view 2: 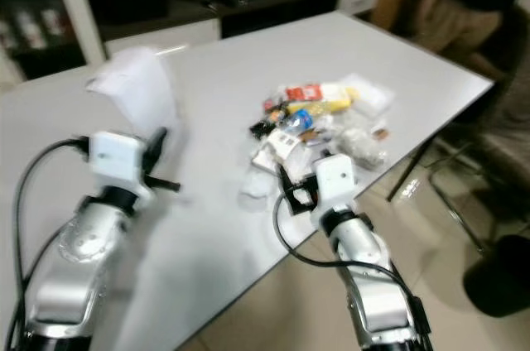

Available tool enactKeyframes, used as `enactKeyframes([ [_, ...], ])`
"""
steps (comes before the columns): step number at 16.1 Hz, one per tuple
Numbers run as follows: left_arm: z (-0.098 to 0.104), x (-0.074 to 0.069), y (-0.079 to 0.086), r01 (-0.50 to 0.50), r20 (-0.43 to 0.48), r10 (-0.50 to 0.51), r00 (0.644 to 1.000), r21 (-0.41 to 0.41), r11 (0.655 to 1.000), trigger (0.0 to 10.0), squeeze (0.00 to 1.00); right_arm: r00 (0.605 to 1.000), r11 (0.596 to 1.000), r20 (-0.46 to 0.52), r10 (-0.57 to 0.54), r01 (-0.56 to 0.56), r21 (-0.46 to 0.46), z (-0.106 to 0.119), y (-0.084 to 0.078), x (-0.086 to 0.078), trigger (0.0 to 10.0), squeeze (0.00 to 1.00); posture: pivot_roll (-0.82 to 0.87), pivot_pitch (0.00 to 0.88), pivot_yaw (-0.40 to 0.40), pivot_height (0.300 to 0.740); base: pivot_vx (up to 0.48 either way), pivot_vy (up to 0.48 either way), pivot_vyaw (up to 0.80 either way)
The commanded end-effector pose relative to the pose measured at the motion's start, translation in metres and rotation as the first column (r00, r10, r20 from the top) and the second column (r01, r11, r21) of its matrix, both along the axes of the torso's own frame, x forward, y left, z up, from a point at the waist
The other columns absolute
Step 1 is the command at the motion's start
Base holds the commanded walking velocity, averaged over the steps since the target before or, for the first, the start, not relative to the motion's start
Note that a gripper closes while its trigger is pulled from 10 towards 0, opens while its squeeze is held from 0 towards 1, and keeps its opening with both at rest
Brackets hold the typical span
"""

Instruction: Picking trash to rubbish bin

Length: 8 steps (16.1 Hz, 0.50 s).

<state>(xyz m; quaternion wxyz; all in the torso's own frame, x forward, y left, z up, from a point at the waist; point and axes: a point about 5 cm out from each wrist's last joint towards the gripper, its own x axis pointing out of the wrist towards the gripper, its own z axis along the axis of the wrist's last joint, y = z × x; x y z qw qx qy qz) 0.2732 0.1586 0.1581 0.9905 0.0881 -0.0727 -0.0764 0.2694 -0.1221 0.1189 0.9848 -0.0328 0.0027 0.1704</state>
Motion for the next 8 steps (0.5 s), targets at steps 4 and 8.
enactKeyframes([
  [4, -0.002, -0.002, -0.007, 0.045, -0.016, -0.045, 0.999, 0.044, 0.998, 10.0, 0.0, 1.0, 0.999, 0.027, 0.008, -0.007, -0.035, 0.006, -0.014, 0.004, 10.0, 0.13, -0.07, 0.0, -0.083, 0.74, 0.0, 0.0, 0.0],
  [8, -0.001, -0.002, 0.0, 0.032, -0.017, -0.031, 0.999, 0.051, 0.998, 10.0, 0.0, 0.999, 0.999, 0.033, 0.04, -0.039, -0.025, 0.013, -0.016, 0.009, 10.0, 1.0, -0.06, 0.0, -0.086, 0.74, 0.0, 0.0, 0.0],
])
